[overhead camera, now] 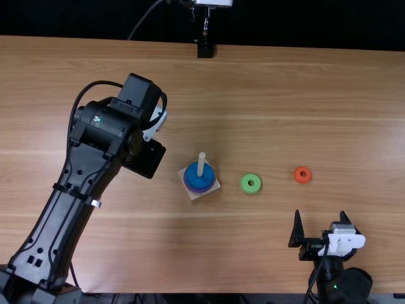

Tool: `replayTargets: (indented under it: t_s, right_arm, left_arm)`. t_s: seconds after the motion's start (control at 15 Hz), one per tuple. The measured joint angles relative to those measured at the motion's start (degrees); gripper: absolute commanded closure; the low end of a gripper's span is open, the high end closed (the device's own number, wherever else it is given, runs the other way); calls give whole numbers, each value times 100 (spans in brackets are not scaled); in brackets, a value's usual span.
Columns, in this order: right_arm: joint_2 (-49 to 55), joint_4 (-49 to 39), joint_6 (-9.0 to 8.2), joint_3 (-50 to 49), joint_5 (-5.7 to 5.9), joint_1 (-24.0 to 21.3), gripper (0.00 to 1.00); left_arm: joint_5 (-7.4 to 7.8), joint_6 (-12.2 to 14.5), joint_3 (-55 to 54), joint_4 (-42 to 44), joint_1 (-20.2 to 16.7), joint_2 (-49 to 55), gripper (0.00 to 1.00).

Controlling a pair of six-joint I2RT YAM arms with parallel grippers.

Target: Build the Hanoi tower: stack the rings onto the peg from bottom to top in this color order: purple, dark blue, light blue, dark green, light green, yellow, orange.

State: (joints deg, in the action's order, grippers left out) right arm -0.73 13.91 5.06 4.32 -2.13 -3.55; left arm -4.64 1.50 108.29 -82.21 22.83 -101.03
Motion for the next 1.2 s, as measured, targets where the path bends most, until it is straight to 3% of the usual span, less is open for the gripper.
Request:
replayTargets:
  t_s: [0.47, 1.2]
  right_arm:
    - [0, 2, 0, 0, -2, 0, 0]
    - [0, 0, 2, 2, -2, 0, 0]
  left_arm:
    - [-4, -323, 782, 2, 549, -656, 94]
    - [35, -879, 953, 125, 1281, -1012, 93]
